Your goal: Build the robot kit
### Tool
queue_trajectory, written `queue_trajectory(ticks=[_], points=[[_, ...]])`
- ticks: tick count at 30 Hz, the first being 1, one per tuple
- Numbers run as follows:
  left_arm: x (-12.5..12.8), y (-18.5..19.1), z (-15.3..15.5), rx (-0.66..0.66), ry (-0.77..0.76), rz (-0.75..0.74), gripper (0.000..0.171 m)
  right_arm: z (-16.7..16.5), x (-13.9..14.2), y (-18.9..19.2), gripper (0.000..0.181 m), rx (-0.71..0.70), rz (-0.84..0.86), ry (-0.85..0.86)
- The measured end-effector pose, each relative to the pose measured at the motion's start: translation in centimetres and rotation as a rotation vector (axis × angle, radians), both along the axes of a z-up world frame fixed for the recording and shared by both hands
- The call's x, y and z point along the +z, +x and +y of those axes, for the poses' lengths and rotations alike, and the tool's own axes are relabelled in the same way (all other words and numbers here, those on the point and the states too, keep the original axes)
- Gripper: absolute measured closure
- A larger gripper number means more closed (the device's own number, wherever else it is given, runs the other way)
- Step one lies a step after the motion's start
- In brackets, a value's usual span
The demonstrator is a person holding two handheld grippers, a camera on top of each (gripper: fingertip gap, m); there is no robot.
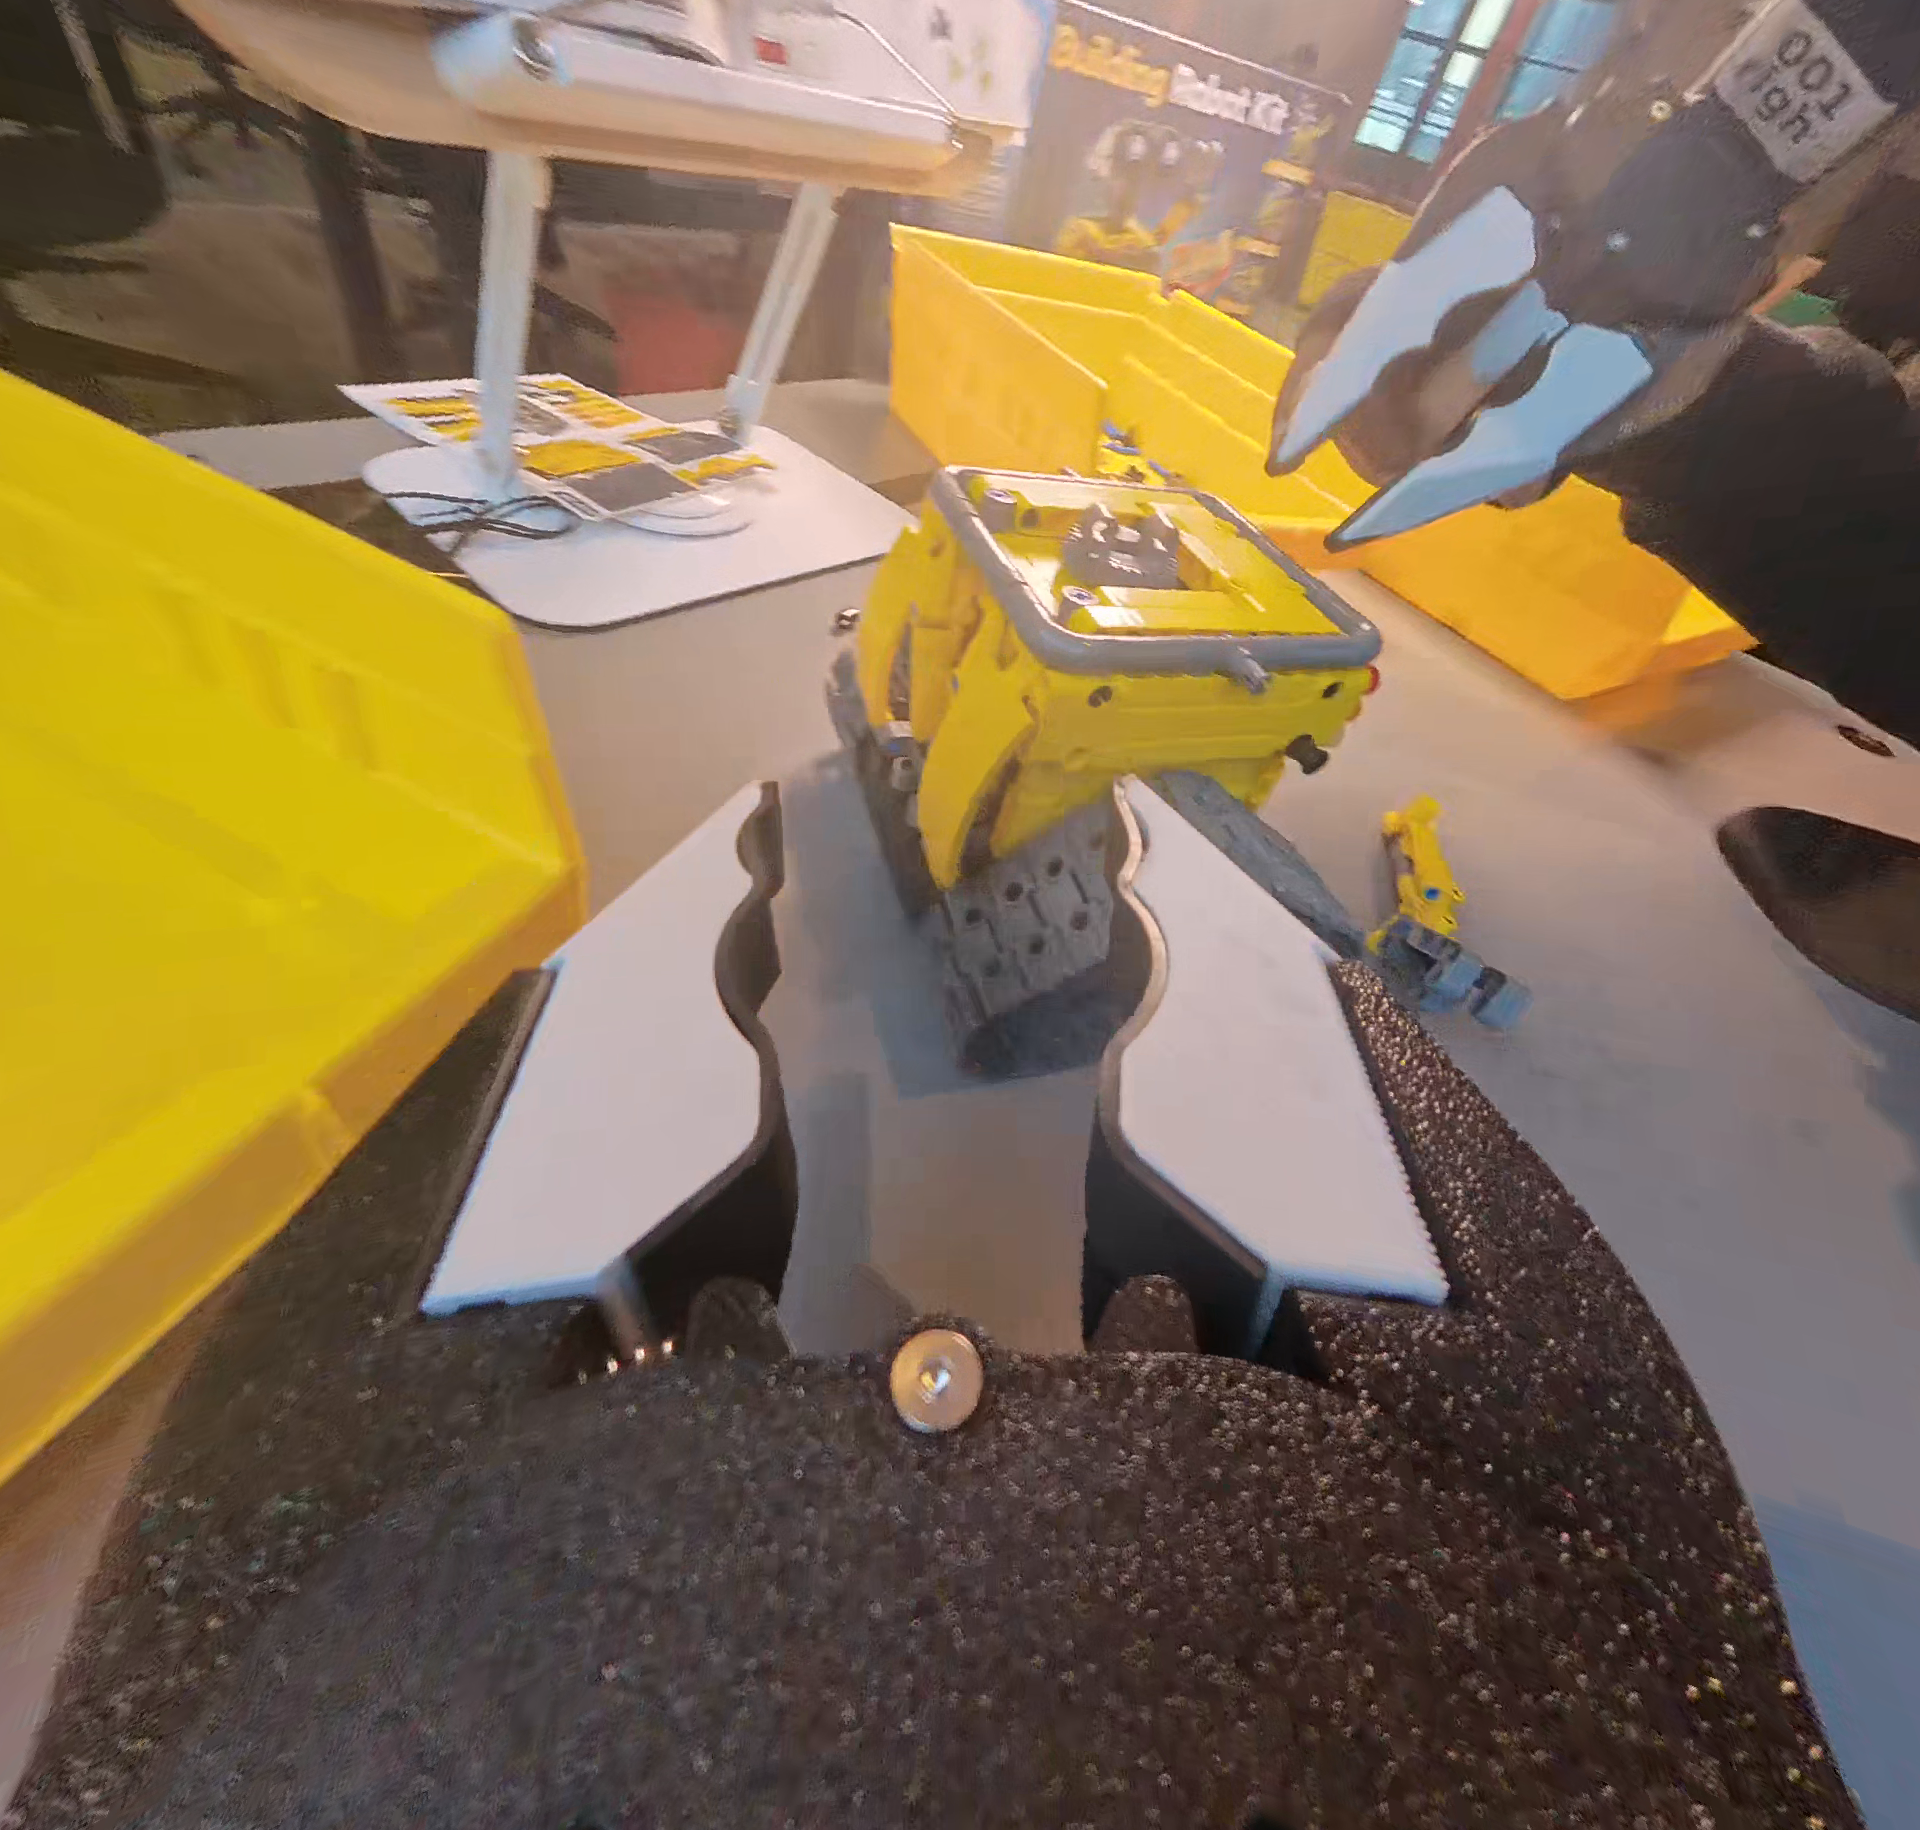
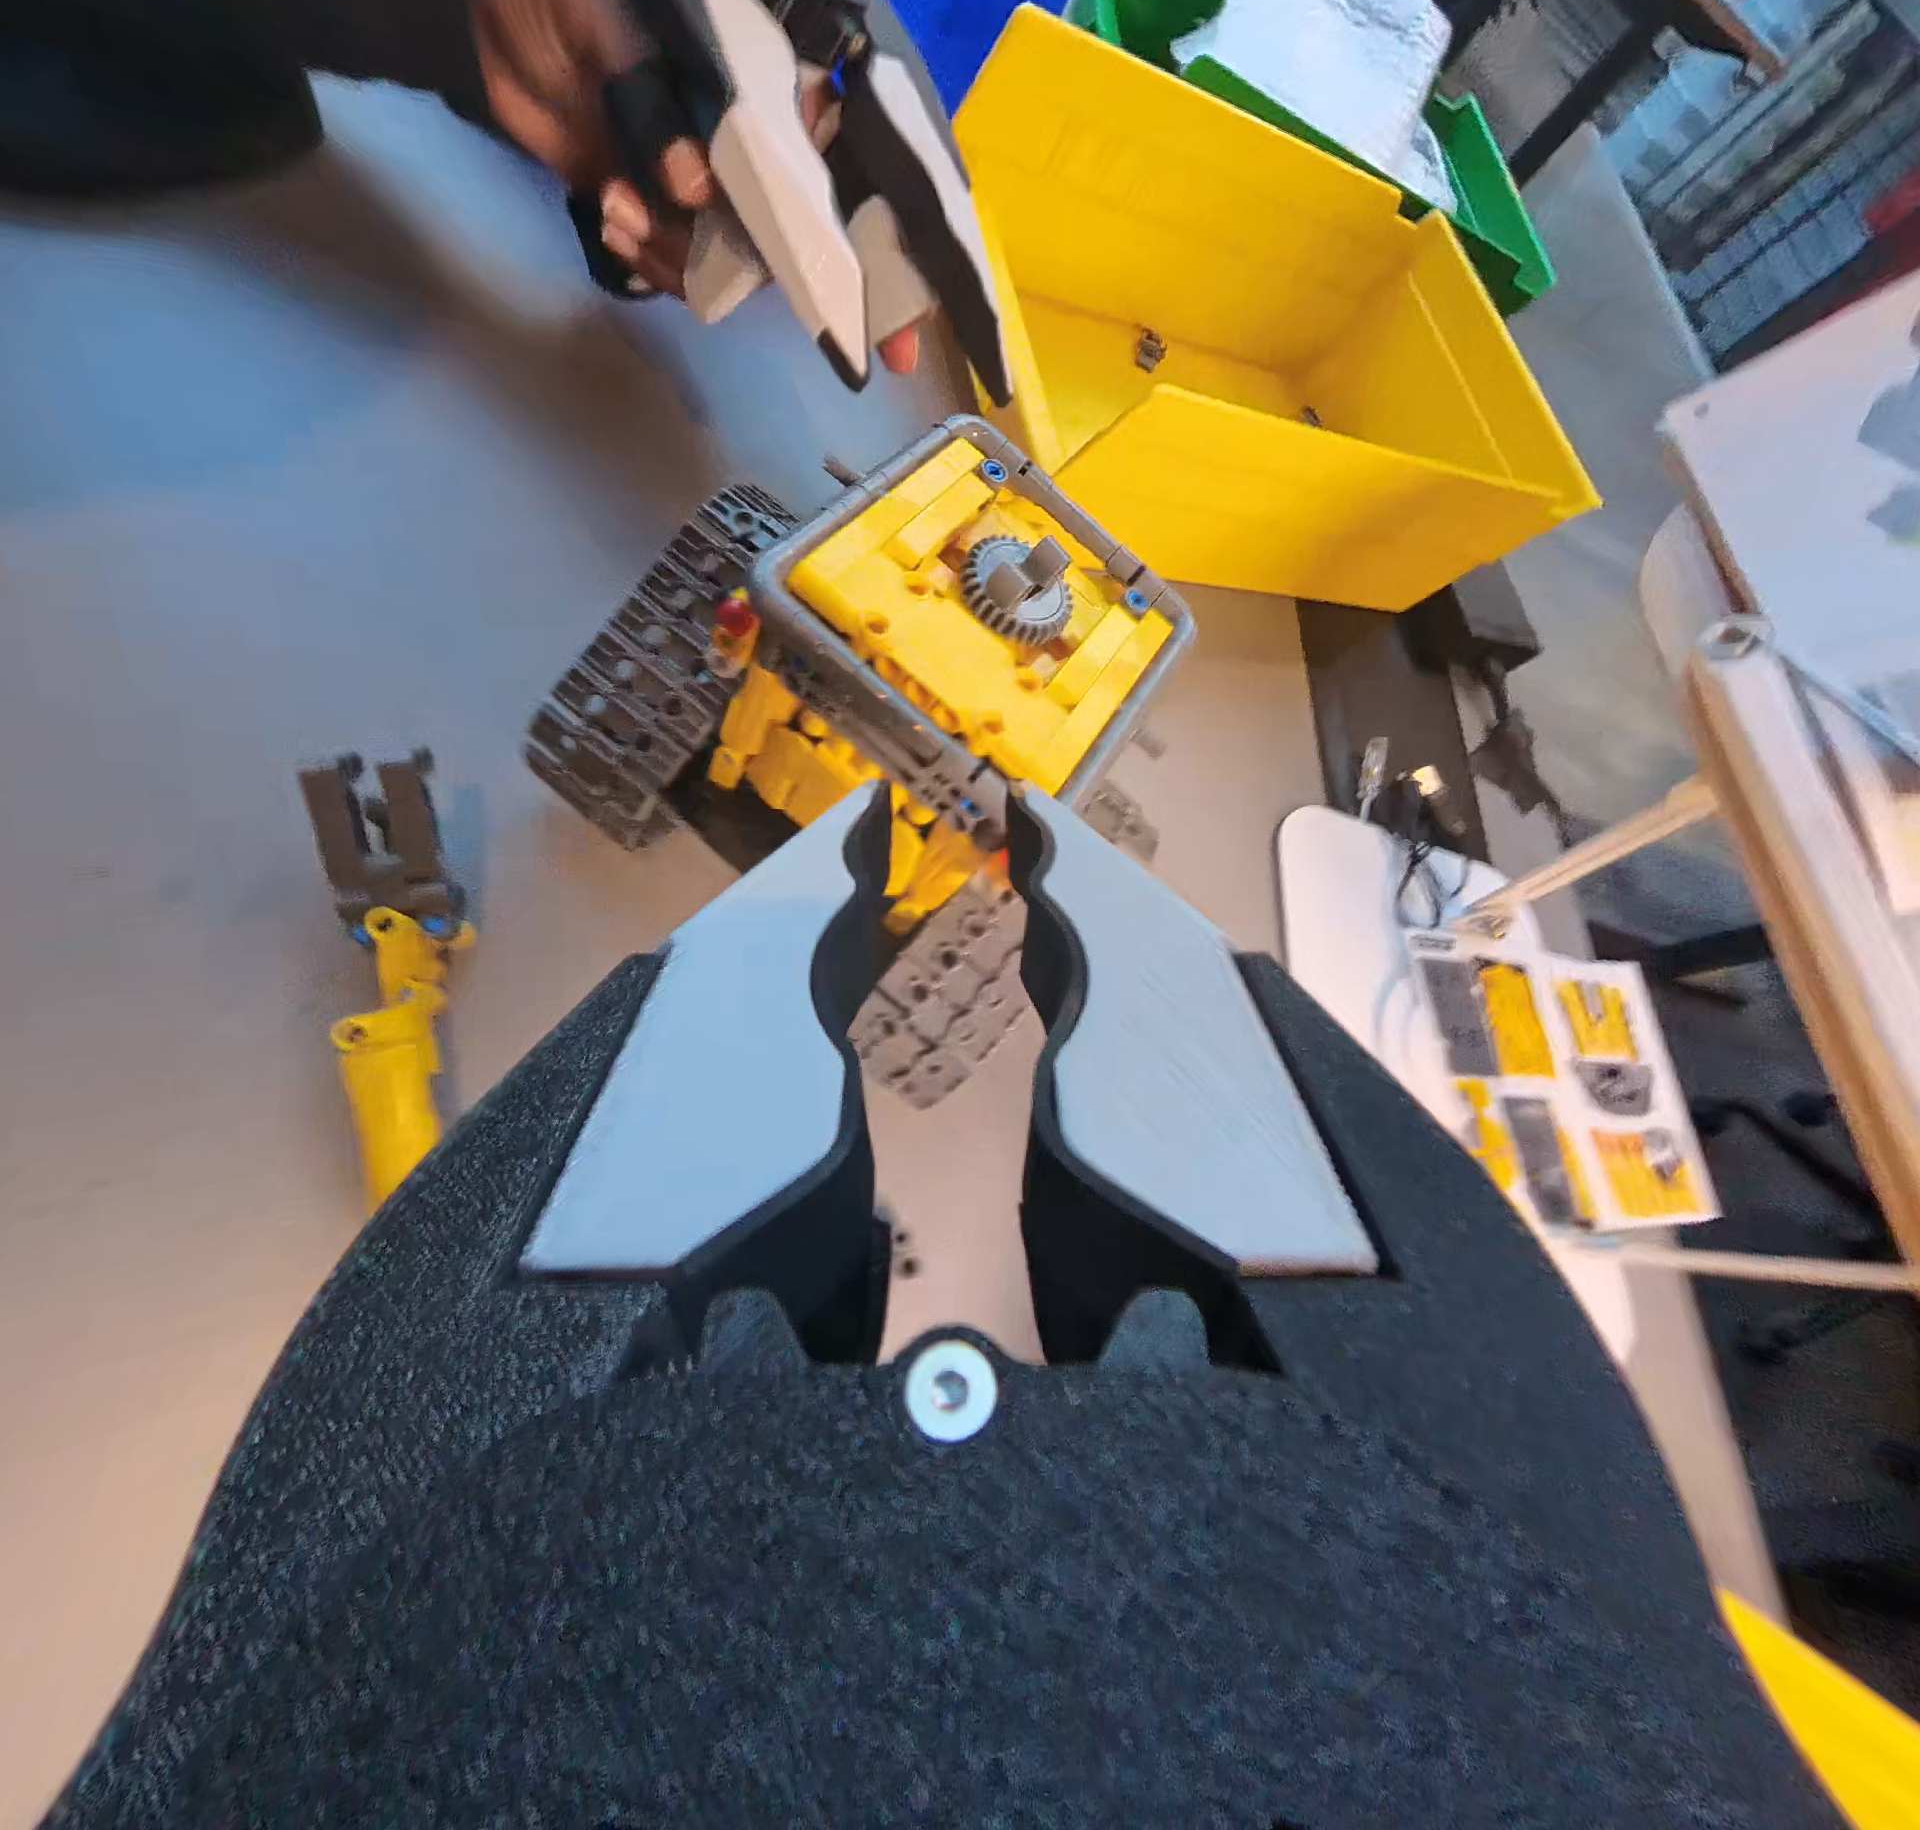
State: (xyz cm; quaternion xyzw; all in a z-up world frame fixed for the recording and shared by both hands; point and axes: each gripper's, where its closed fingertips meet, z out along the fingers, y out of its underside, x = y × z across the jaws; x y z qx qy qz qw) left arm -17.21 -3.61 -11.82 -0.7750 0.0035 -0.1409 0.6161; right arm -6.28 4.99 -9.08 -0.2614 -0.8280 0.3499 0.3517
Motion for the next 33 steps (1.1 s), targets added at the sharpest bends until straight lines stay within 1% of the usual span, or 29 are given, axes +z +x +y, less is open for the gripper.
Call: queue_trajectory(ticks=[1,2,5,7,10,11,12,13,15,17,21,24,27,29,31,33], points=[[-0.3,0.8,0.1,-0.033,-0.012,0.0,0.108,-0.5,-0.2,1.1,0.156,-0.009,-0.029,-0.053],[-0.6,1.5,0.2,-0.061,-0.028,0.004,0.107,-1.5,-0.7,2.4,0.155,0.008,-0.07,-0.097],[-2.1,3.8,0.3,-0.15,-0.091,0.034,0.109,-5.4,-3.8,7.1,0.151,0.111,-0.266,-0.169],[-2.3,4.7,0.6,-0.173,-0.092,0.037,0.111,-6.3,-6.6,8.8,0.138,0.107,-0.385,-0.138],[-2.3,5.2,0.7,-0.187,-0.101,0.045,0.111,-6.3,-10.8,10.2,0.132,0.077,-0.523,-0.044],[-2.4,5.5,0.6,-0.199,-0.105,0.044,0.114,-6.1,-11.7,10.5,0.136,0.064,-0.55,-0.019],[-2.4,6.1,0.3,-0.232,-0.108,0.039,0.131,-5.8,-12.2,10.4,0.148,0.047,-0.548,0.004],[-2.3,6.7,0.1,-0.255,-0.102,0.028,0.139,-5.7,-12.3,10.3,0.165,0.044,-0.539,0.013],[-2.2,7.4,0.2,-0.262,-0.096,0.026,0.142,-6.6,-12.1,10.9,0.166,0.069,-0.551,-0.024],[-2.1,8.4,0.3,-0.285,-0.091,0.029,0.153,-7.4,-11.9,11.5,0.166,0.082,-0.556,-0.039],[-2.2,9.9,0.6,-0.301,-0.091,0.061,0.154,-9.2,-11.5,12.4,0.166,0.1,-0.526,-0.063],[-2.0,11.0,0.2,-0.355,-0.085,0.097,0.139,-9.5,-11.8,12.5,0.166,0.077,-0.512,-0.066],[-1.2,10.9,-0.4,-0.382,-0.048,0.104,0.137,-9.5,-12.3,12.2,0.166,0.059,-0.505,-0.053],[-1.3,9.8,-0.5,-0.348,-0.039,0.156,0.136,-9.5,-12.3,12.1,0.165,0.059,-0.496,-0.04],[-1.8,8.8,-0.5,-0.313,-0.044,0.236,0.13,-9.6,-12.2,11.9,0.164,0.065,-0.484,-0.036],[-2.8,8.8,-0.4,-0.308,-0.072,0.308,0.124,-9.7,-12.1,11.9,0.163,0.071,-0.476,-0.046]])
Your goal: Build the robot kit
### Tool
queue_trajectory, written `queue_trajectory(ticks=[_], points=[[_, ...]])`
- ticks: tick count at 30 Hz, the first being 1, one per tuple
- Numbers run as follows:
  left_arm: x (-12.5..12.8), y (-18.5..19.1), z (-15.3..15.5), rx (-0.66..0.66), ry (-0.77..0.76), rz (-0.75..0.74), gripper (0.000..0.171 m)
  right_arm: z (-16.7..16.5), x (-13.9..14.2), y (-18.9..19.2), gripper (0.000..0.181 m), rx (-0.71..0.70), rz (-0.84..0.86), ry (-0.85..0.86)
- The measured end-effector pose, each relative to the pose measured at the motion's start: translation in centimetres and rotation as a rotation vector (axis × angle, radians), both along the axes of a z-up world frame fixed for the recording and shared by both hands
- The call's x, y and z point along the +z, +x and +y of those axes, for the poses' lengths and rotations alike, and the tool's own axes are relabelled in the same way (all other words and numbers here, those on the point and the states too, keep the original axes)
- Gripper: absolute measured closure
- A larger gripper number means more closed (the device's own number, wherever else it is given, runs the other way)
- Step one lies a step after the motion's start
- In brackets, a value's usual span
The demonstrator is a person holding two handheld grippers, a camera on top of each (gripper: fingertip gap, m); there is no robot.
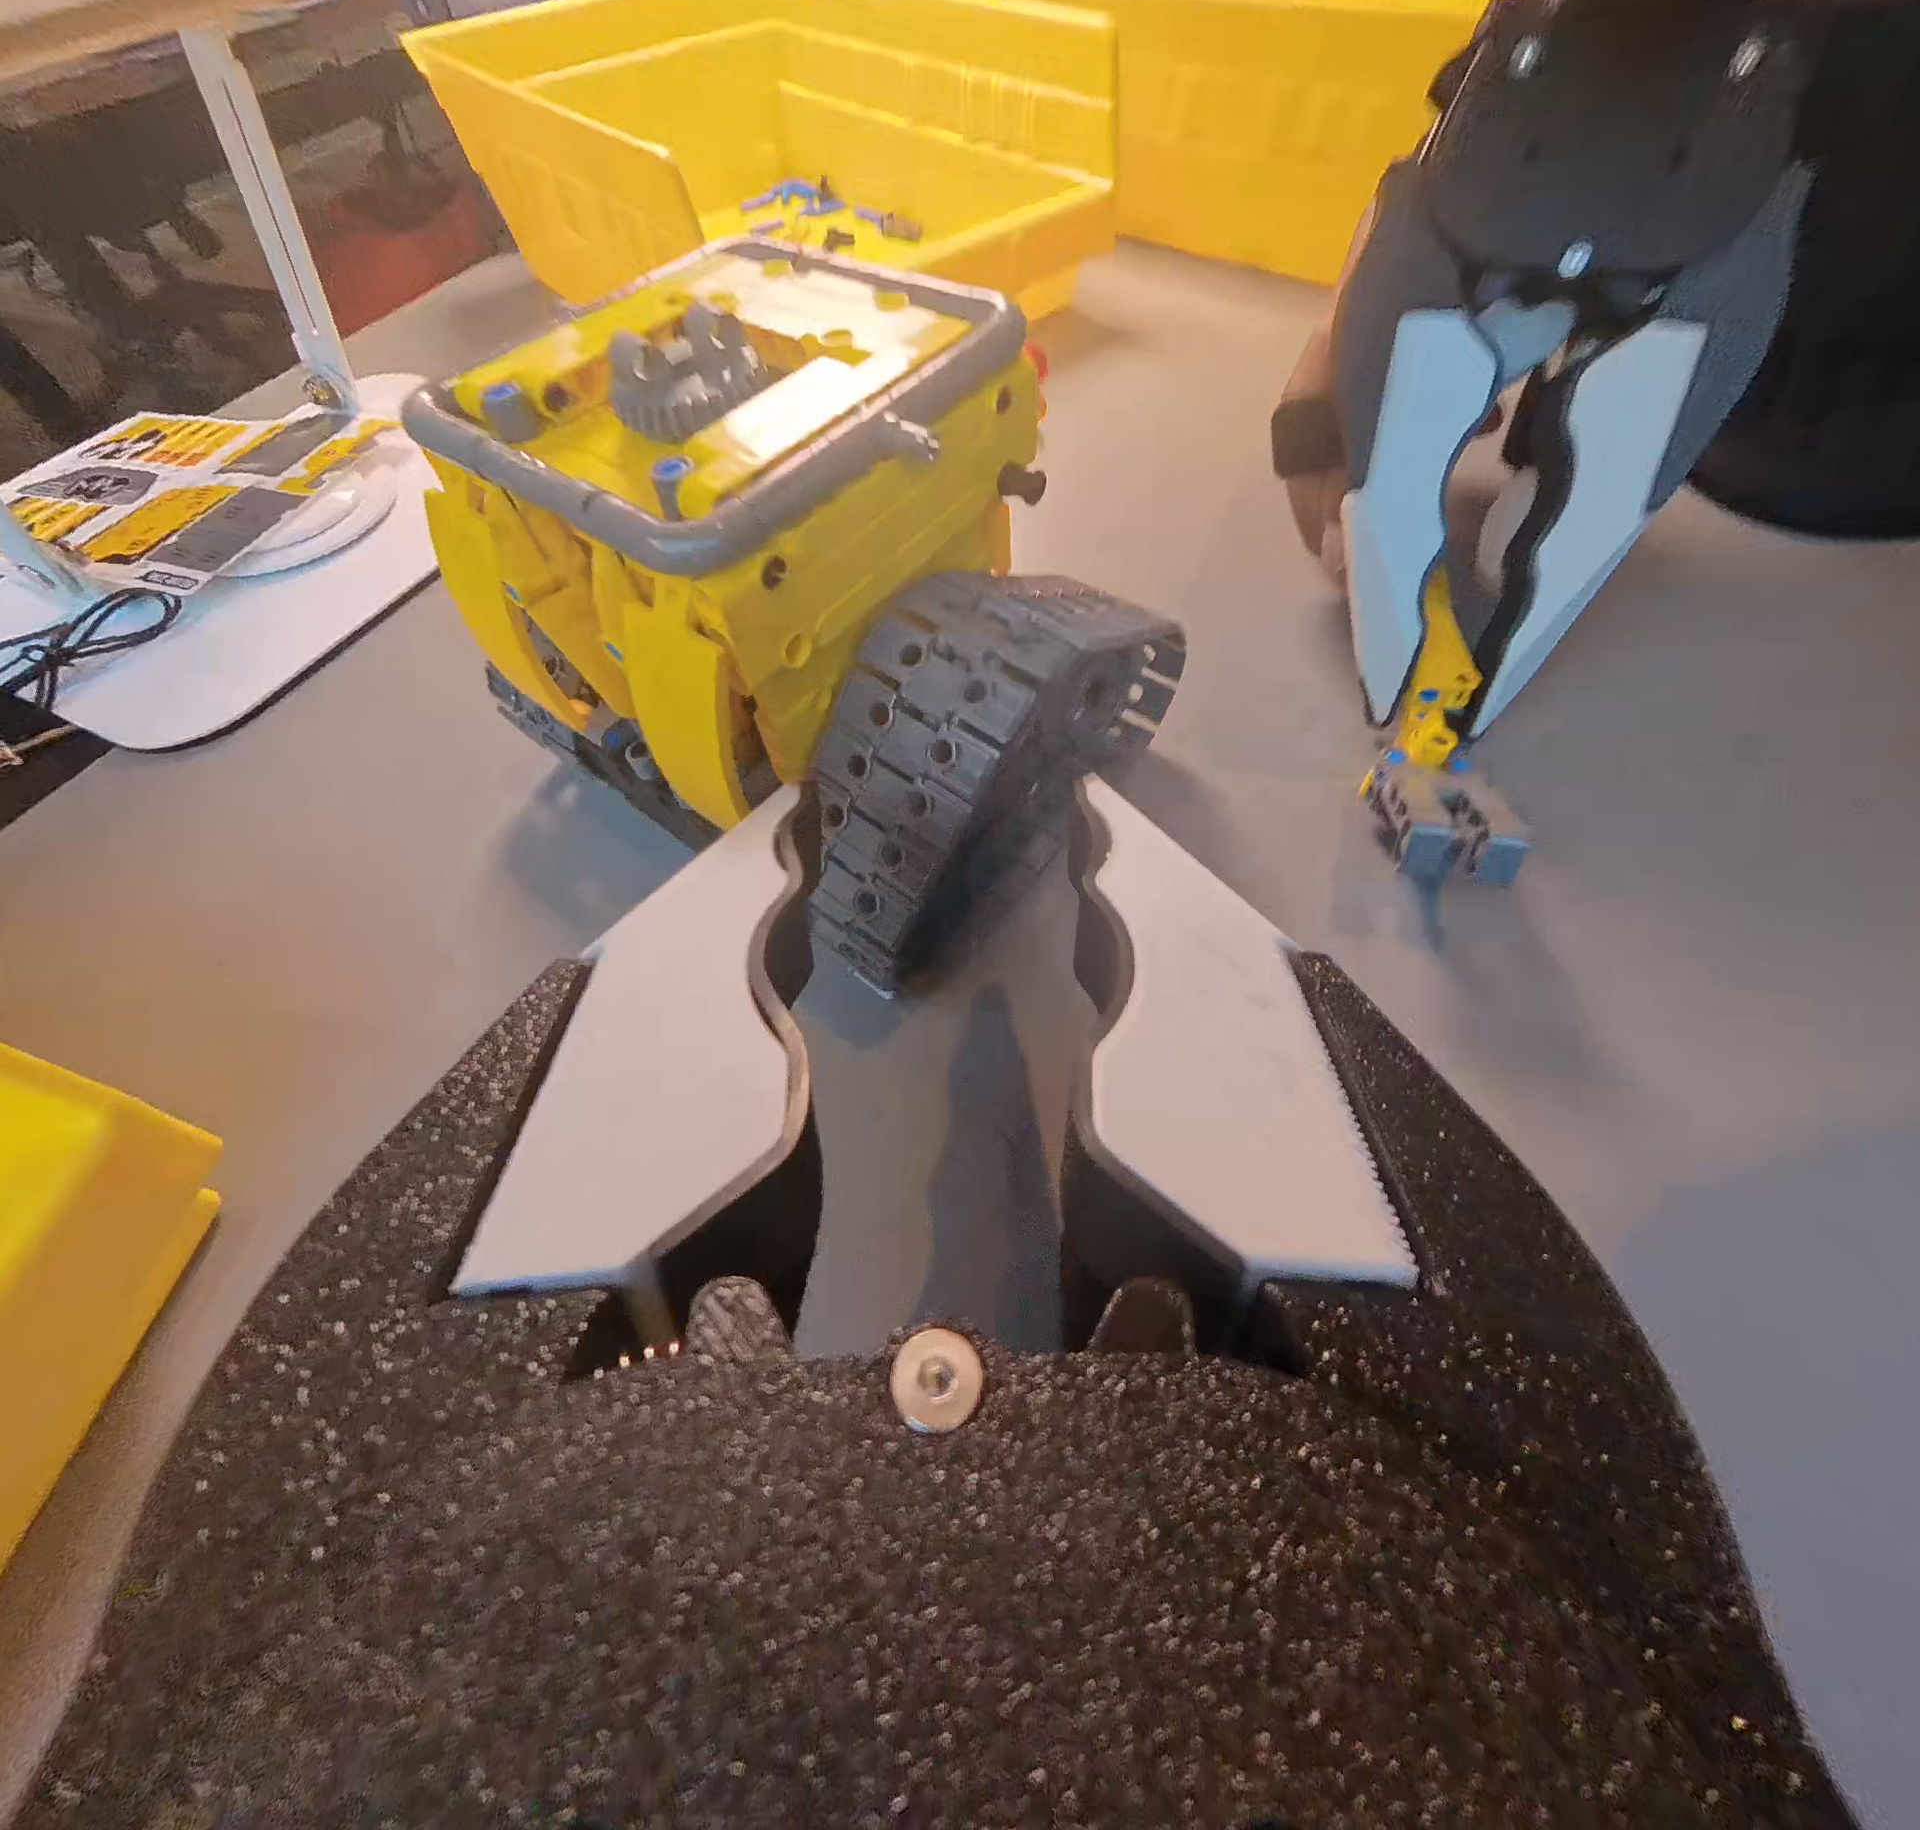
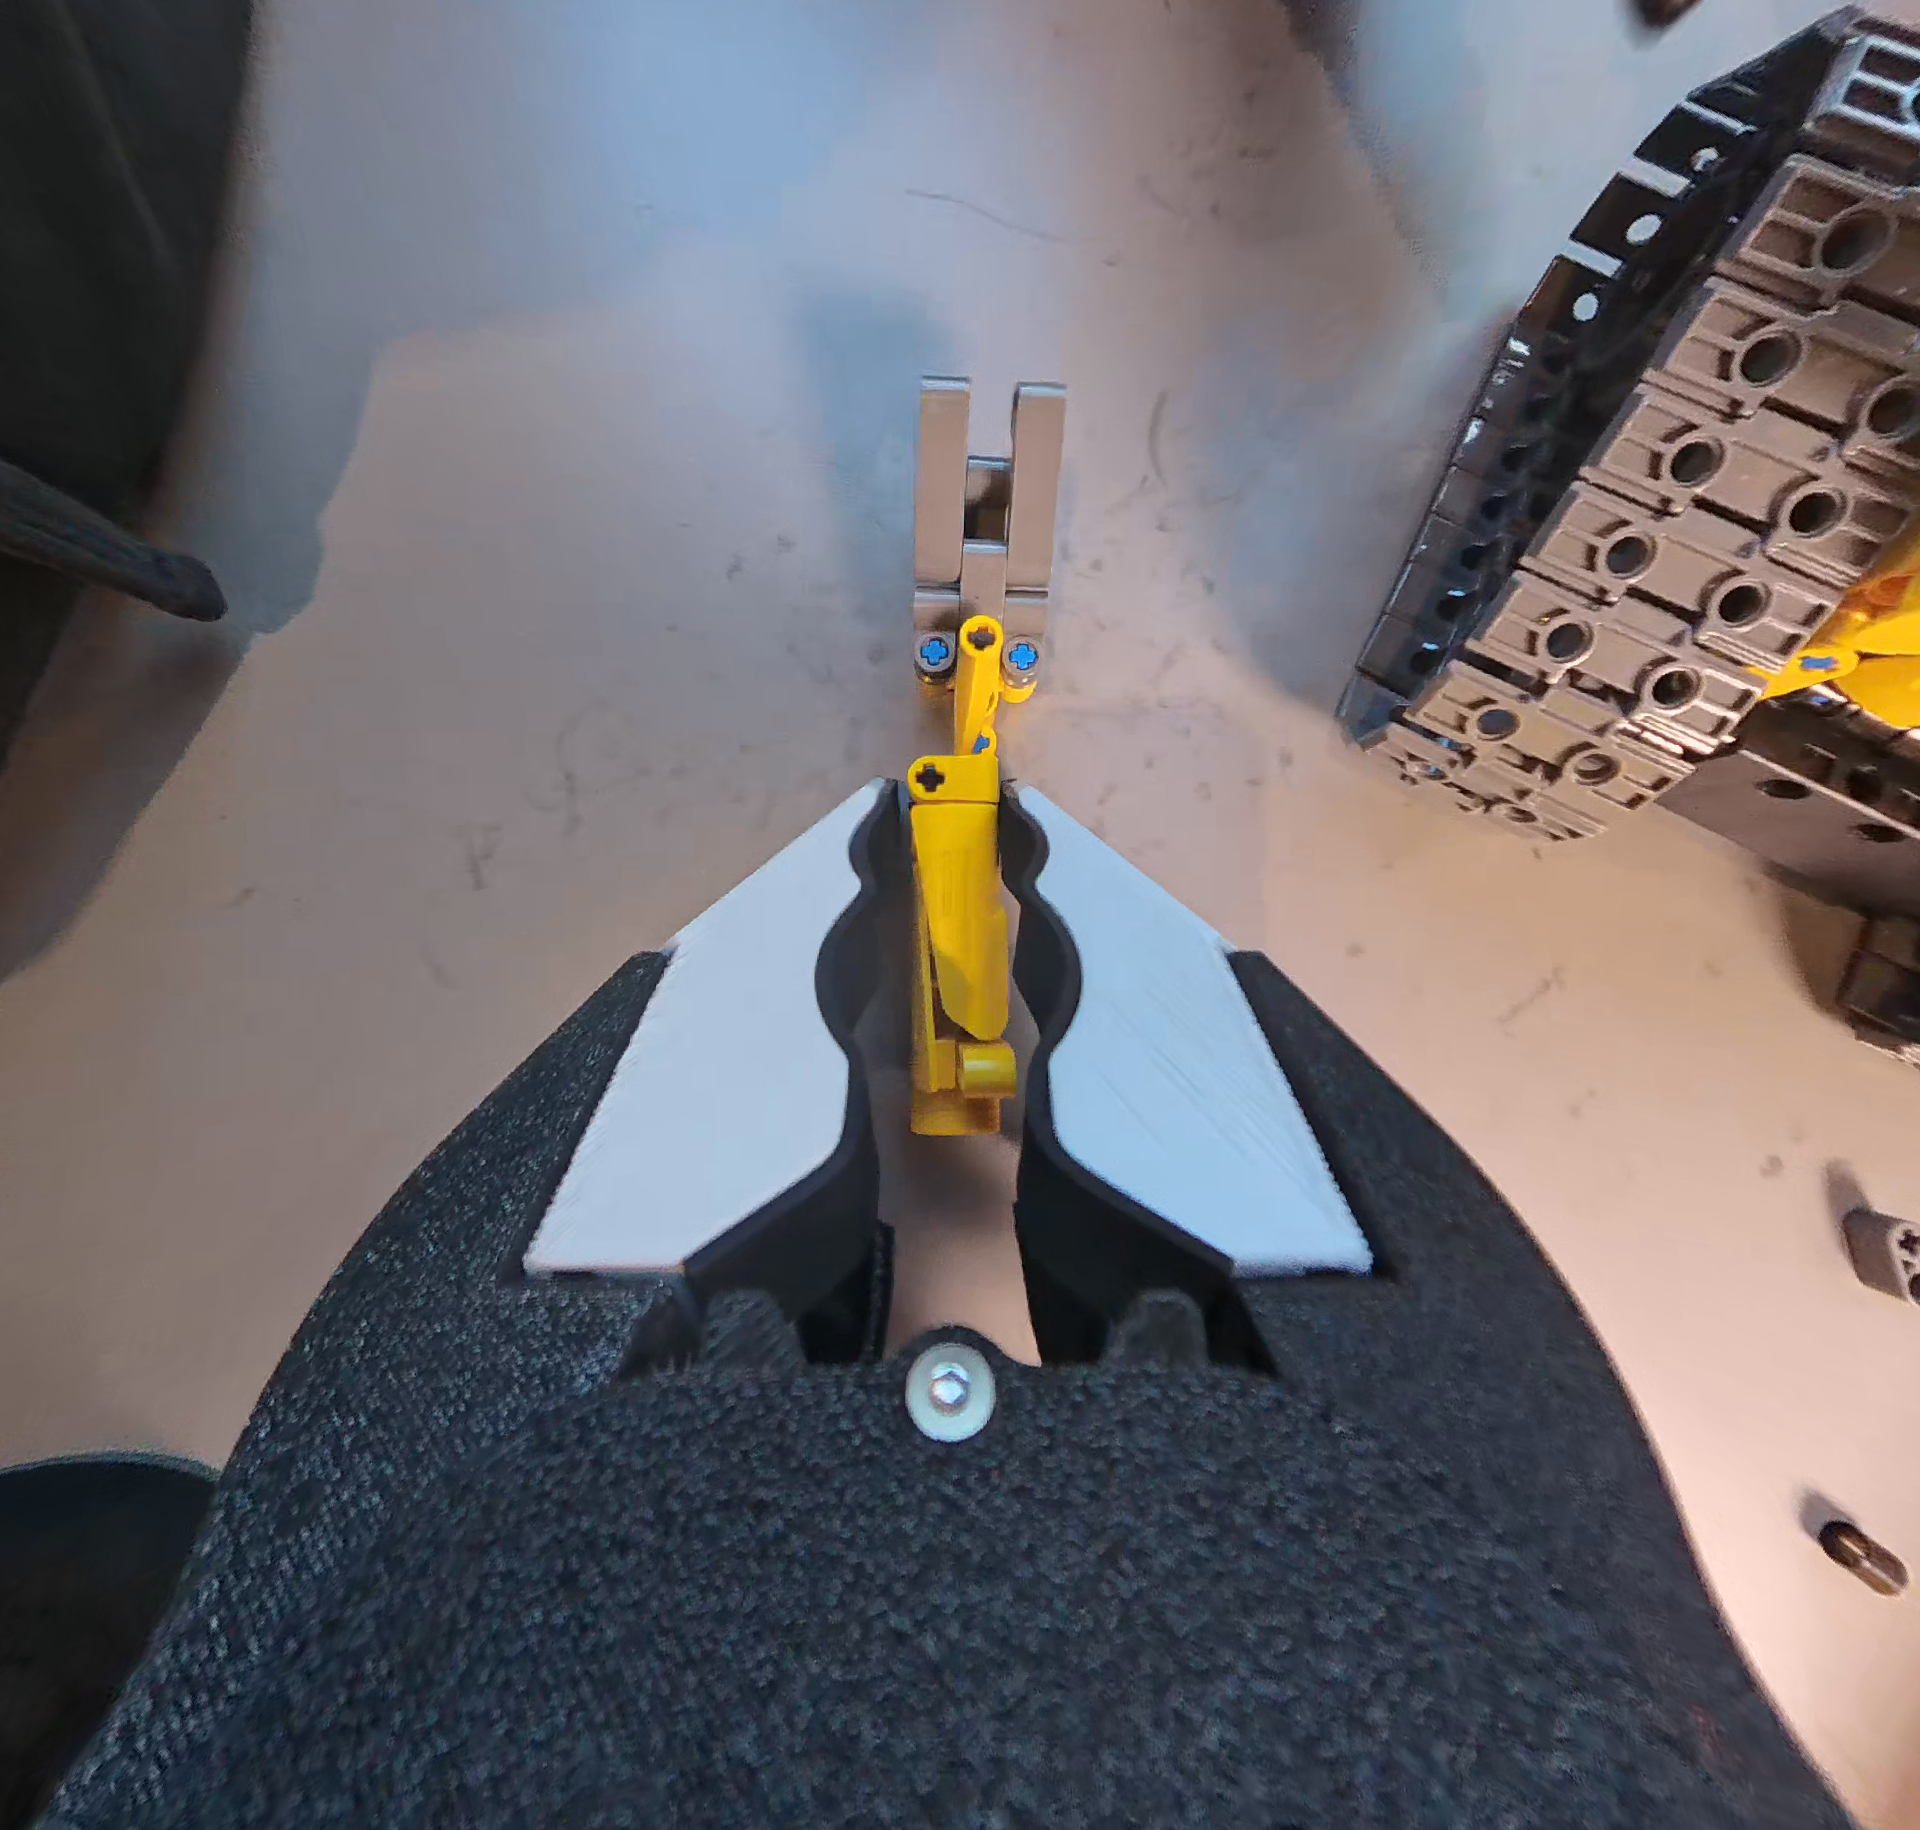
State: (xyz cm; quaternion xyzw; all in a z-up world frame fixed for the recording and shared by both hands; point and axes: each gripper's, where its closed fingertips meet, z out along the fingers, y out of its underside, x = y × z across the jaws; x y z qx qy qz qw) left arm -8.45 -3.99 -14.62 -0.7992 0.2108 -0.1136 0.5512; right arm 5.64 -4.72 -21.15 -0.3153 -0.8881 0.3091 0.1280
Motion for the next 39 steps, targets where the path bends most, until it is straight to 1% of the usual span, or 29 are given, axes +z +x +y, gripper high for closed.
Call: queue_trajectory(ticks=[2,3,4,7,9,11,14,16,18,21,23,25,27,29,30,31,32,33,36,39], points=[[-1.7,0.1,0.6,0.025,-0.031,0.115,0.129,0.1,0.7,-0.1,0.159,-0.008,0.019,-0.03],[-2.3,-0.1,1.1,0.059,-0.026,0.183,0.136,0.1,1.2,-0.3,0.158,-0.016,0.036,-0.054],[-2.3,-0.3,1.5,0.091,-0.001,0.248,0.148,0.3,1.9,-0.5,0.157,-0.027,0.063,-0.079],[-2.3,0.3,2.0,0.096,0.015,0.384,0.15,2.0,3.7,-2.0,0.156,-0.111,0.178,-0.128],[-2.3,0.8,2.2,0.098,0.026,0.429,0.151,3.3,4.3,-2.7,0.153,-0.17,0.226,-0.149],[-2.3,1.4,2.3,0.1,0.028,0.43,0.151,4.5,4.8,-3.3,0.151,-0.225,0.267,-0.161],[-2.3,2.1,2.4,0.118,0.015,0.402,0.151,5.2,4.5,-3.4,0.147,-0.251,0.262,-0.168],[-2.4,2.6,2.3,0.116,0.008,0.396,0.15,5.2,4.3,-3.1,0.146,-0.243,0.249,-0.17],[-2.4,3.0,2.2,0.104,0.007,0.392,0.15,4.7,4.2,-2.1,0.145,-0.205,0.199,-0.205],[-2.4,3.8,2.0,0.078,0.003,0.355,0.149,5.4,4.9,-1.6,0.144,-0.207,0.216,-0.205],[-2.4,4.3,1.8,0.055,0.002,0.355,0.149,5.0,4.8,-0.6,0.143,-0.168,0.164,-0.207],[-2.4,4.7,1.6,0.024,0.009,0.368,0.149,4.7,3.9,-0.2,0.141,-0.139,0.141,-0.172],[-2.4,4.9,1.5,0.012,0.012,0.377,0.149,3.7,2.6,0.4,0.136,-0.101,0.075,-0.168],[-2.4,5.1,1.4,0.0,0.01,0.389,0.149,3.0,1.2,0.9,0.135,-0.068,0.016,-0.149],[-2.5,5.2,1.3,-0.01,0.01,0.393,0.149,2.7,0.6,0.9,0.137,-0.059,0.003,-0.136],[-2.5,5.3,1.2,-0.024,0.012,0.396,0.149,2.6,0.5,0.6,0.146,-0.059,0.017,-0.126],[-2.5,5.5,1.0,-0.04,0.014,0.396,0.149,2.3,0.6,0.5,0.16,-0.055,0.028,-0.129],[-2.5,5.7,0.8,-0.057,0.015,0.395,0.148,2.1,0.5,0.6,0.164,-0.046,0.018,-0.131],[-2.4,6.1,0.6,-0.083,0.017,0.392,0.148,1.8,0.6,0.7,0.167,-0.035,0.021,-0.137],[-2.4,6.1,0.5,-0.089,0.013,0.358,0.148,1.4,0.7,0.9,0.167,-0.02,0.013,-0.144]])
